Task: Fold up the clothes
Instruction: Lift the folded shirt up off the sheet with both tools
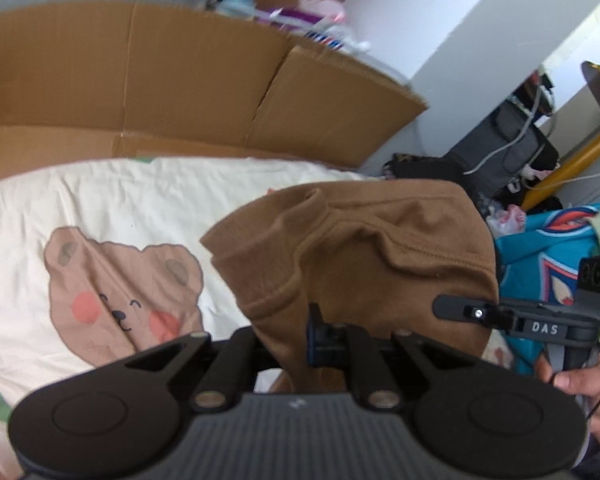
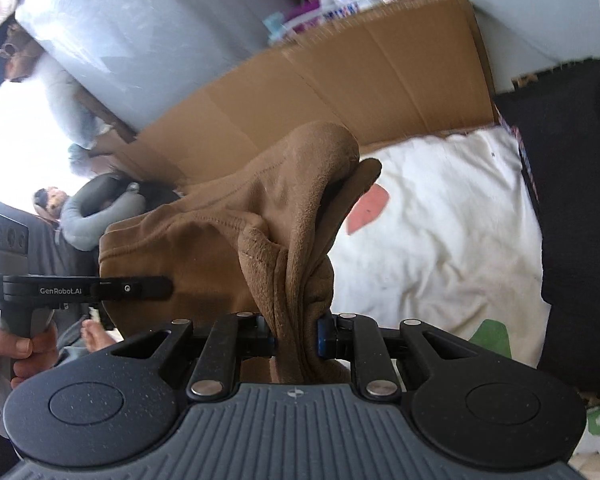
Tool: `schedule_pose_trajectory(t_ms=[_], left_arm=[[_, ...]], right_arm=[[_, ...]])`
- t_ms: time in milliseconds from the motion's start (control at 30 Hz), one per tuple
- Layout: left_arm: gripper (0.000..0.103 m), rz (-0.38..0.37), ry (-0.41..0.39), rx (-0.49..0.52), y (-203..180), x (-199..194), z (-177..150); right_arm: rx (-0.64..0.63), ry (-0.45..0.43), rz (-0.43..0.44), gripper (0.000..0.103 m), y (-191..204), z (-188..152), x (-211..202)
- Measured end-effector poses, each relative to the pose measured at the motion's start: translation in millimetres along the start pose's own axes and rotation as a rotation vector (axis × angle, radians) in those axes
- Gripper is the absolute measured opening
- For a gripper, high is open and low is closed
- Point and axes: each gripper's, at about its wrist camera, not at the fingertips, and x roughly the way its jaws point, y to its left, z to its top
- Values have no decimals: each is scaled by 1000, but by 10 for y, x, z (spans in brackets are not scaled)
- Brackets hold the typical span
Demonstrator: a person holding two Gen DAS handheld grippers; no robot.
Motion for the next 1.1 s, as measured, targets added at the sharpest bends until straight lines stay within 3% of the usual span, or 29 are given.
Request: schedule_pose_trajectory(t_ms=[500, 867, 1100], left_arm=[[6, 10, -198, 65, -742, -1490, 83], [6, 10, -328, 137, -1450, -2552, 450], [6, -24, -372, 173, -1819, -2993, 526]], right_arm=[[-150, -137, 31, 17, 1060, 397, -1284], [-259, -258, -17, 17, 1975, 906, -2460], [-299, -316, -53, 17, 2428, 1109, -3114]])
